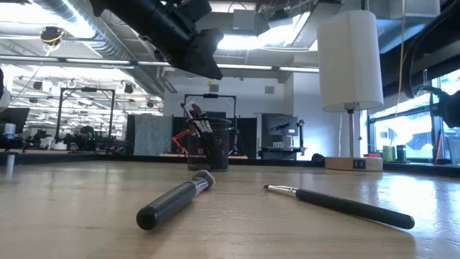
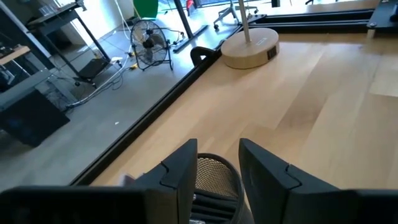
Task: Put items in baskets/containers
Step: Put the black eyeshadow brush into the black pen holder
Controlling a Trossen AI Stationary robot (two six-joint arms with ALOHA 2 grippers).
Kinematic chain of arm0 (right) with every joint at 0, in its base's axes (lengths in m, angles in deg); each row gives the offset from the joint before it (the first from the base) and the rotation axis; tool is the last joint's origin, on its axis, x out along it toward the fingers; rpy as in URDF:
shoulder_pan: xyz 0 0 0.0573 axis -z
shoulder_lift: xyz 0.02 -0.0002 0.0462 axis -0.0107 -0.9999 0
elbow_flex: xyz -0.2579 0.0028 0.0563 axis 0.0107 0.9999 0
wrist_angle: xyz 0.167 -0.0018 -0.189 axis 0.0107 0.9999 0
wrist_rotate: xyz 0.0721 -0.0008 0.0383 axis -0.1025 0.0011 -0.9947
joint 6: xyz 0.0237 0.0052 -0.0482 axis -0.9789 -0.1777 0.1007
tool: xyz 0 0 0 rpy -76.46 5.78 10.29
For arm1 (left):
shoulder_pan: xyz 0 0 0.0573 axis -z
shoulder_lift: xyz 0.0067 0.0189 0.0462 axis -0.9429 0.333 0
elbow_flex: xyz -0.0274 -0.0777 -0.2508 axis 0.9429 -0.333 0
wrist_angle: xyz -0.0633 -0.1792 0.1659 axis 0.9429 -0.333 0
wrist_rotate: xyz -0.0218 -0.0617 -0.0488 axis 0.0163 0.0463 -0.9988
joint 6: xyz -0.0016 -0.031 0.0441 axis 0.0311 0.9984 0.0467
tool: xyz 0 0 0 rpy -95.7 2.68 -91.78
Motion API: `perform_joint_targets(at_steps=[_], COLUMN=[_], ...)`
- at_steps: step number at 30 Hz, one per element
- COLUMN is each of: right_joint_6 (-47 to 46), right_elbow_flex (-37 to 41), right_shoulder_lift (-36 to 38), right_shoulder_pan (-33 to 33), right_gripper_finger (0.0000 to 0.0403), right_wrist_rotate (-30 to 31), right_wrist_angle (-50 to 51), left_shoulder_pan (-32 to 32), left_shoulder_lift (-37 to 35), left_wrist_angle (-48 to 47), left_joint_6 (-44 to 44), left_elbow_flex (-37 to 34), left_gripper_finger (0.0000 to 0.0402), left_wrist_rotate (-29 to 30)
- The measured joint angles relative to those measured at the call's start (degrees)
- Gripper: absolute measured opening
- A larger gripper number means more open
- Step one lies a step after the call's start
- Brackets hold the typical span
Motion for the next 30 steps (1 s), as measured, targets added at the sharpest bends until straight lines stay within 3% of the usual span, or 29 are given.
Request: perform_joint_targets(at_steps=[7, 13, 17, 21, 25, 28, 30], right_joint_6=[2.14, 5.73, 12.96, 27.23, 47.85, 64.53, 70.58], right_elbow_flex=[0.0, -0.18, -2.37, -5.0, -5.7, -5.68, -5.72], right_shoulder_lift=[-0.22, 0.87, 3.64, 6.83, 8.67, 8.54, 8.02], right_shoulder_pan=[-0.02, 0.48, 3.09, 8.36, 16.78, 24.18, 29.26], right_gripper_finger=[0.002, 0.0028, 0.0017, 0.0006, 0.0006, 0.0002, 0.0004], right_wrist_rotate=[2.19, 7.18, 19.51, 29.72, 36.33, 35.2, 29.59], right_wrist_angle=[-1.56, -2.83, -3.57, -4.44, -15.21, -27.04, -32.45], left_shoulder_pan=[0.32, 0.62, 1.79, 3.7, 6.71, 9.25, 10.95], left_shoulder_lift=[0.0, 0.0, 0.0, -0.17, -0.36, -0.44, -0.44], left_wrist_angle=[0.0, -0.02, 0.0, -0.02, -1.02, -1.82, -3.07], left_joint_6=[0.14, 1.07, 1.44, 1.71, 3.68, 3.68, 3.72], left_elbow_flex=[0.0, 0.0, 0.0, 0.0, -0.02, -0.02, -0.02], left_gripper_finger=[0.0115, 0.0116, 0.0116, 0.0116, 0.0116, 0.0116, 0.0116], left_wrist_rotate=[0.0, -0.02, 0.38, 0.78, 1.79, 4.57, 6.37])
